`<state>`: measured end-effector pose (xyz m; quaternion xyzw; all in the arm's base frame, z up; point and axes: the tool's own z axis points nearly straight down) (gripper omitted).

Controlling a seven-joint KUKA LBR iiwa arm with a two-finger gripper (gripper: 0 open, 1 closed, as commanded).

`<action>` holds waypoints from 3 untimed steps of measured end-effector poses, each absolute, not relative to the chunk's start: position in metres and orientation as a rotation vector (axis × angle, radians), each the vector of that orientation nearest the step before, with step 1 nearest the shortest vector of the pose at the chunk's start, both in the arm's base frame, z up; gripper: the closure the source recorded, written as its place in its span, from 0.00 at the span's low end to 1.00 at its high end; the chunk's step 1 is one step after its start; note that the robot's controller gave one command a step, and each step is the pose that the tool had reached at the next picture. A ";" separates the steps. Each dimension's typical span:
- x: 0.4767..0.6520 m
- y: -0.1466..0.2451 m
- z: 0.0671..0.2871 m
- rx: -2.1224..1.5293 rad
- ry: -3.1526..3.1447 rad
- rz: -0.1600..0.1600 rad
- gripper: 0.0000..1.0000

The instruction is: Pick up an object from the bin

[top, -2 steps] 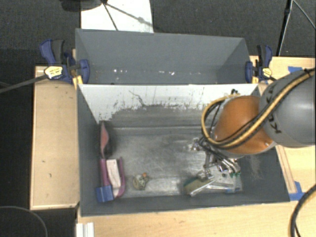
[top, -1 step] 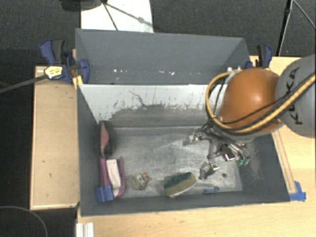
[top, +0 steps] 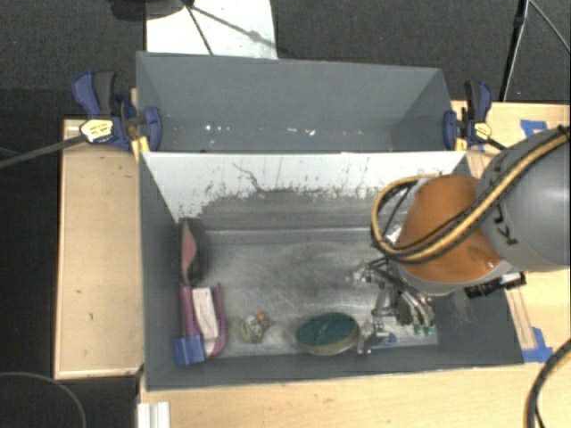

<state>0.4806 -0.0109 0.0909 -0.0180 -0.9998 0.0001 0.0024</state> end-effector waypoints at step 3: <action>0.504 0.083 0.074 0.970 -3.004 0.001 1.00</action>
Offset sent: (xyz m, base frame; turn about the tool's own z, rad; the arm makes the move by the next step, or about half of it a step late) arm 0.0005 0.0318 -0.0206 -0.1781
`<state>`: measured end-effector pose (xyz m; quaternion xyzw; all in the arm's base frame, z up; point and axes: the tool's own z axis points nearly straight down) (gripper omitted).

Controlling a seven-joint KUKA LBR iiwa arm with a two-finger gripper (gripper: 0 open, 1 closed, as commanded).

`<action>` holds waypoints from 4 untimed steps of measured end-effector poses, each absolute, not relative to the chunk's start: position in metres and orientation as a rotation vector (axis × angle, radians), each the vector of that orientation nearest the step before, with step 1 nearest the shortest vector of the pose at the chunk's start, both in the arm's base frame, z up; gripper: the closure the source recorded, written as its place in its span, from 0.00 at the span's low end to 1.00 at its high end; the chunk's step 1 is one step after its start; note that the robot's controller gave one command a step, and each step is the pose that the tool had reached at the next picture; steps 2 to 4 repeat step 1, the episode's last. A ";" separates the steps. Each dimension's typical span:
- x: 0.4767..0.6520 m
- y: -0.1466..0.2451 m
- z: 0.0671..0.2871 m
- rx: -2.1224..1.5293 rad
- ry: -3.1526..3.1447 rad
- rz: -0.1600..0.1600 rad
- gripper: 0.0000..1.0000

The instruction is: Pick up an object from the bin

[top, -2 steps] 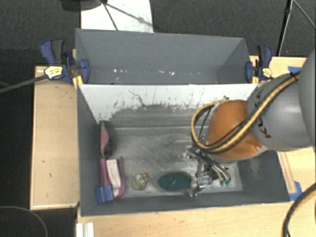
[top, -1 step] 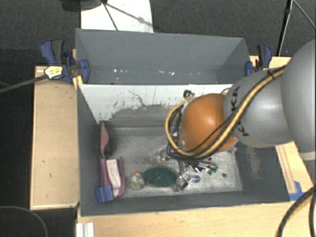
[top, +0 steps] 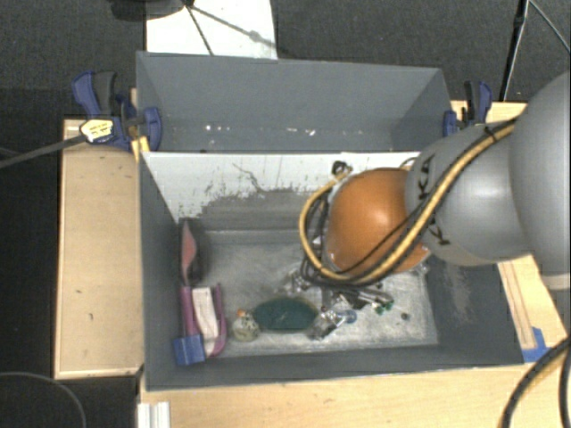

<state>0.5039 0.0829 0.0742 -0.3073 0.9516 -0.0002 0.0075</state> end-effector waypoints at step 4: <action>0.493 0.108 0.228 -1.101 2.932 -0.001 1.00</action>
Offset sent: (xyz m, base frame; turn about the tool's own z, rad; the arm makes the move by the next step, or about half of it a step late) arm -0.0118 0.0243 0.1489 -0.0954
